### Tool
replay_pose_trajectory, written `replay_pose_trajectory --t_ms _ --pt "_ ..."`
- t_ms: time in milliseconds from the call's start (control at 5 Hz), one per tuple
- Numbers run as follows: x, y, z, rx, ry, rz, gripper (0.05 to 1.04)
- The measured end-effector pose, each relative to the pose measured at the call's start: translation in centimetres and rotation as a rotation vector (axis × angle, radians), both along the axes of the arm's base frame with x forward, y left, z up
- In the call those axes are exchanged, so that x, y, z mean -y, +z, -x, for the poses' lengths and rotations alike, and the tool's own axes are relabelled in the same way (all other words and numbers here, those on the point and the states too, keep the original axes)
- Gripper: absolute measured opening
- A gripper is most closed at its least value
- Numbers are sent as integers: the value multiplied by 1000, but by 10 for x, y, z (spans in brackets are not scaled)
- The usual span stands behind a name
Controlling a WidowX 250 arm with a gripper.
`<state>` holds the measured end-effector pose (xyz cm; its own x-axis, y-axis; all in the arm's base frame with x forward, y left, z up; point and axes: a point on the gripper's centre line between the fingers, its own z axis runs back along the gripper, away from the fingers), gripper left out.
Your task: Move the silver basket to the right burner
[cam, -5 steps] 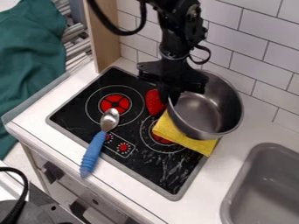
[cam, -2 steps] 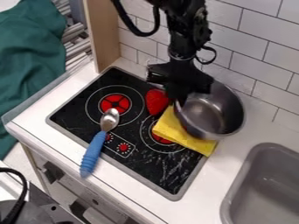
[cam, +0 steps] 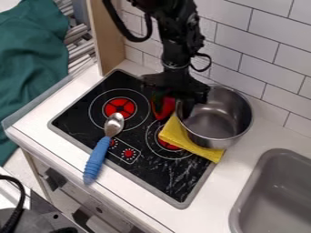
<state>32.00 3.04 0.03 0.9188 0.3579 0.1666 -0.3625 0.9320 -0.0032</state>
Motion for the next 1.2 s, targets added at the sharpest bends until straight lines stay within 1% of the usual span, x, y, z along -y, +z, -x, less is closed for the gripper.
replay_pose_trajectory --t_ms 200,400,600,800,1200 --pt "2 23 -1 51 -37 -36 1011" --pt "13 42 2 74 -77 -52 1009" --pt "21 48 7 78 -93 -52 1005" --pt "39 44 14 60 -121 -62 1005" --pt "41 44 14 60 -125 -61 1005"
